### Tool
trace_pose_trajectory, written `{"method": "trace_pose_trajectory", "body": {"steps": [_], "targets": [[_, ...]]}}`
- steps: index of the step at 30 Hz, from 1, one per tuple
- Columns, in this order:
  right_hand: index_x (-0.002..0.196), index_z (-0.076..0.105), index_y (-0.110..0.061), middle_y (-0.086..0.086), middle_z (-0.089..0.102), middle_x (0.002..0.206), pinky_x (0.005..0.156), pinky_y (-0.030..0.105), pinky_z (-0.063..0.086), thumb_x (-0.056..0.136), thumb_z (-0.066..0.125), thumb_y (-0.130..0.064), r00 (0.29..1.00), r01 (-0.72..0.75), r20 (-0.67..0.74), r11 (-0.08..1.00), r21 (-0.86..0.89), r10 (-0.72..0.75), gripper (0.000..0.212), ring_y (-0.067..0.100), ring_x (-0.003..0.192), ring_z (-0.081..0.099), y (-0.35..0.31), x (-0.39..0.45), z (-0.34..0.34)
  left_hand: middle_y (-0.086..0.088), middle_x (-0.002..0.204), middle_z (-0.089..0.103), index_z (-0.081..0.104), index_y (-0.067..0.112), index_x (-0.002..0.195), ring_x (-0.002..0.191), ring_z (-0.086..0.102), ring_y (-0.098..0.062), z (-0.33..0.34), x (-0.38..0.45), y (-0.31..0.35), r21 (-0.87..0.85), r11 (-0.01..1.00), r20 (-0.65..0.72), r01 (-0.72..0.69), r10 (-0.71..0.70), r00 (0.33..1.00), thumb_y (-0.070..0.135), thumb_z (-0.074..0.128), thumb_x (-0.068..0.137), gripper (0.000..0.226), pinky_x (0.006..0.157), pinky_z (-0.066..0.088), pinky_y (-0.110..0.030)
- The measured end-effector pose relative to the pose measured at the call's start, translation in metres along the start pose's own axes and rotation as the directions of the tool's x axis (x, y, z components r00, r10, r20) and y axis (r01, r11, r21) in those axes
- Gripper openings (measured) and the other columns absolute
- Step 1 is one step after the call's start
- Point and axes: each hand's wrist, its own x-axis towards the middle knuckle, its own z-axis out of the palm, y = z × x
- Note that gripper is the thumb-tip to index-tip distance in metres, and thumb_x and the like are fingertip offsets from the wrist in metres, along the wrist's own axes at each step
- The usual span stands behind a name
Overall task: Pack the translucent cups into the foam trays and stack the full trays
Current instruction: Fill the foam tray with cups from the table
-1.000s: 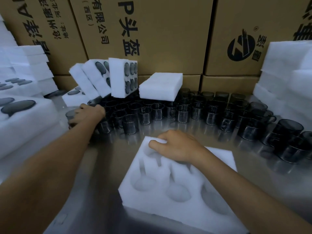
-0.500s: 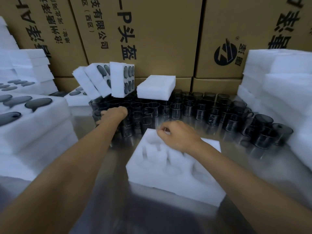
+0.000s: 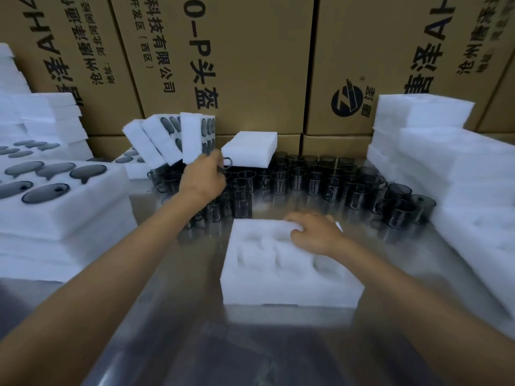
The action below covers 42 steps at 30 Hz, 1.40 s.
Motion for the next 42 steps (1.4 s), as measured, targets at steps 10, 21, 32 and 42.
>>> {"method": "trace_pose_trajectory", "body": {"steps": [10, 21, 32, 42], "targets": [[0.125, 0.063, -0.021, 0.0, 0.068, 0.122, 0.091, 0.03, 0.053, 0.099, 0.054, -0.011, 0.976, 0.018, -0.136, 0.558, 0.829, 0.17, 0.03, 0.019, 0.11, 0.065, -0.031, -0.03, -0.044, 0.013, 0.099, 0.066, 0.062, 0.031, 0.101, 0.091, 0.065, -0.001, -0.027, -0.057, 0.035, -0.56, 0.795, 0.265, -0.235, 0.44, 0.858, 0.015, 0.067, 0.094, 0.017, 0.08, 0.055, -0.022], [0.107, 0.066, -0.009, 0.013, 0.073, 0.106, 0.071, 0.027, 0.054, 0.086, 0.075, -0.008, 0.994, -0.009, -0.061, 0.633, 0.774, 0.088, 0.024, 0.014, 0.079, 0.068, -0.05, -0.053, -0.015, 0.019, 0.099, 0.061, 0.064, 0.037, 0.105, 0.089, 0.058, 0.007, -0.011, -0.101, 0.014, -0.384, 0.853, 0.302, -0.354, 0.478, 0.825, 0.02, 0.071, 0.09, 0.023, 0.077, 0.043, -0.017], [0.124, 0.064, -0.024, 0.002, 0.074, 0.104, 0.082, 0.02, 0.046, 0.088, 0.075, -0.021, 0.994, 0.047, -0.098, 0.674, 0.738, 0.038, 0.038, 0.003, 0.087, 0.063, -0.05, -0.046, 0.004, 0.011, 0.108, 0.064, 0.066, 0.028, 0.119, 0.096, 0.06, -0.007, -0.007, -0.104, 0.005, -0.312, 0.857, 0.26, -0.41, 0.492, 0.831, 0.02, 0.065, 0.094, 0.026, 0.087, 0.05, -0.03], [0.133, 0.058, -0.024, 0.0, 0.061, 0.113, 0.081, 0.02, 0.046, 0.088, 0.076, -0.026, 0.991, 0.093, -0.13, 0.789, 0.608, -0.016, 0.048, 0.006, 0.077, 0.054, -0.049, -0.047, 0.01, 0.02, 0.126, 0.06, 0.067, 0.029, 0.116, 0.123, 0.045, 0.001, 0.002, -0.108, -0.007, -0.372, 0.847, 0.296, -0.379, 0.496, 0.816, 0.024, 0.063, 0.096, 0.021, 0.105, 0.039, -0.029]]}}
